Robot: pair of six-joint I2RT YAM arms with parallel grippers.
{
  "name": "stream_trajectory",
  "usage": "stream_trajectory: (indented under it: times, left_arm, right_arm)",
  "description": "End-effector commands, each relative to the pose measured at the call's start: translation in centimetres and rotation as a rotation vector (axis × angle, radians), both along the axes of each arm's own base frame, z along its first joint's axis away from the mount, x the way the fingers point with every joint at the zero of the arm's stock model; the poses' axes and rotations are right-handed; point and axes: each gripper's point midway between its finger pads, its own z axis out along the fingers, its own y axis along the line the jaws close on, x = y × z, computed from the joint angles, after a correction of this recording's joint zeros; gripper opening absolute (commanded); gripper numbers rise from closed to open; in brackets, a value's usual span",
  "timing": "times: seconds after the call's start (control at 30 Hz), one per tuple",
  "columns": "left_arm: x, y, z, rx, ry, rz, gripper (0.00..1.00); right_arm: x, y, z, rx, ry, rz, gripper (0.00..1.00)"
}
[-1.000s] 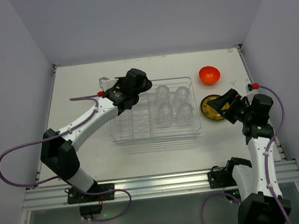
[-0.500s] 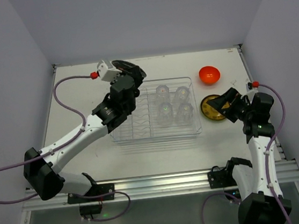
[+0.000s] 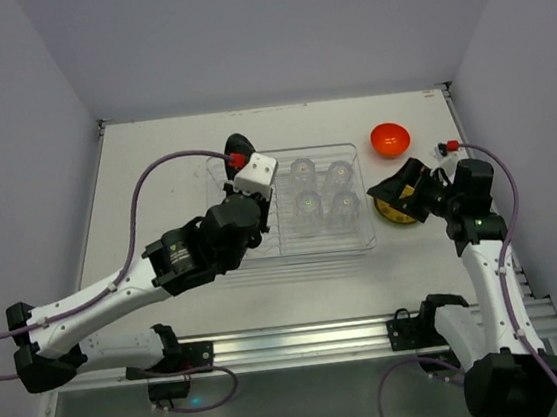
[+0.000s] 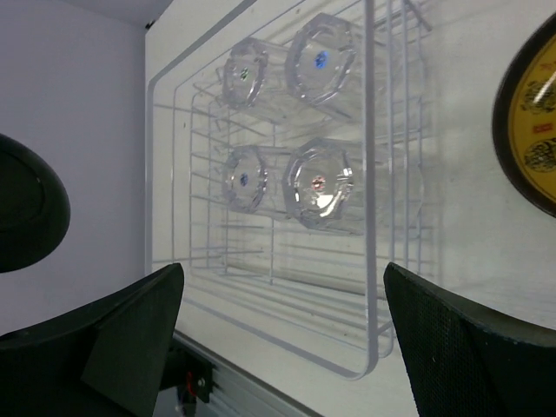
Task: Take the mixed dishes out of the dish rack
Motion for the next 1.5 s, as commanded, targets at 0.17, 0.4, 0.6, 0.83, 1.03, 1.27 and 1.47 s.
stream_trajectory:
  times: [0.17,0.4,0.6,0.83,1.03,1.27,1.47]
  left_arm:
    - [-7.5,1.9,-6.0,0.564,0.034,-0.284,0.00]
    - [-10.2,2.4,-11.3,0.969,0.006,-0.455,0.00]
    - [-11.9,0.7,-11.8,1.114,-0.083,-0.633,0.00]
    - [-12.7,-0.5,-11.7,1.142,-0.131,-0.706,0.00]
    - [-12.9,-0.9,-11.5,1.139,-0.151,-0.718,0.00]
    - [-12.7,-1.0,-12.1,1.172,-0.155,-0.715,0.00]
    - [-12.7,-1.0,-12.6,1.184,-0.159,-0.713,0.00]
  right_arm:
    - [-0.3,3.9,4.5,-0.020,-0.071,0.141,0.99]
    - [-1.8,8.0,5.6,0.023,-0.077,0.270,0.99]
    - [-4.5,12.3,4.0,0.057,-0.012,0.417,0.98]
    - [-5.6,15.3,3.7,0.101,0.003,0.507,0.97]
    - [-5.8,16.7,3.3,0.079,0.039,0.540,0.92]
    - [-5.7,17.0,2.1,0.053,0.055,0.513,0.79]
    - [-5.5,17.7,1.6,0.081,0.072,0.488,0.62]
